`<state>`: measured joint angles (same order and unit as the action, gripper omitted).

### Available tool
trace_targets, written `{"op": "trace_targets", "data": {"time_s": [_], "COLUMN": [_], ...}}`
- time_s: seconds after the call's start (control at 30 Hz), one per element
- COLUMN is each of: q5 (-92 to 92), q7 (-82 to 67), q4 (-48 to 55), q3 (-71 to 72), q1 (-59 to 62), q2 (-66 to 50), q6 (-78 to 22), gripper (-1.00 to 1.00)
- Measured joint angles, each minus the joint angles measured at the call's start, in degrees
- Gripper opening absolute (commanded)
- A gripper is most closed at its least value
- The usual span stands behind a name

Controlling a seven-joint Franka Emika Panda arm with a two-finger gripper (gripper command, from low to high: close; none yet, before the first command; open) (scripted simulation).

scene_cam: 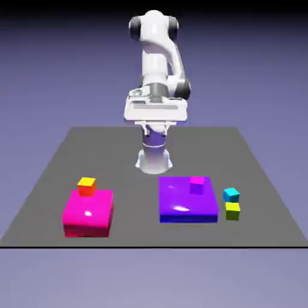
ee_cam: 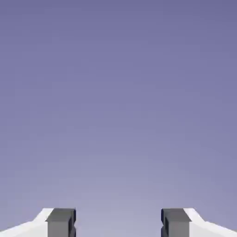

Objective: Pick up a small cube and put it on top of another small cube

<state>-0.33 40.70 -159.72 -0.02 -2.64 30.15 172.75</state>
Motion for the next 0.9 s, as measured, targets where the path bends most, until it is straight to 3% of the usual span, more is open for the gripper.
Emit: {"op": "trace_targets", "data": {"time_s": [0.77,0.9], "q5": [-6.3,-13.3], "q7": [-33.5,-28.4], "q4": [24.4,25.3], "q3": [-0.4,4.7], "q1": [-37.0,-30.8], "q2": [-47.6,-52.2], "q6": [-23.9,-21.1], "gripper": [0.00,0.00]}}
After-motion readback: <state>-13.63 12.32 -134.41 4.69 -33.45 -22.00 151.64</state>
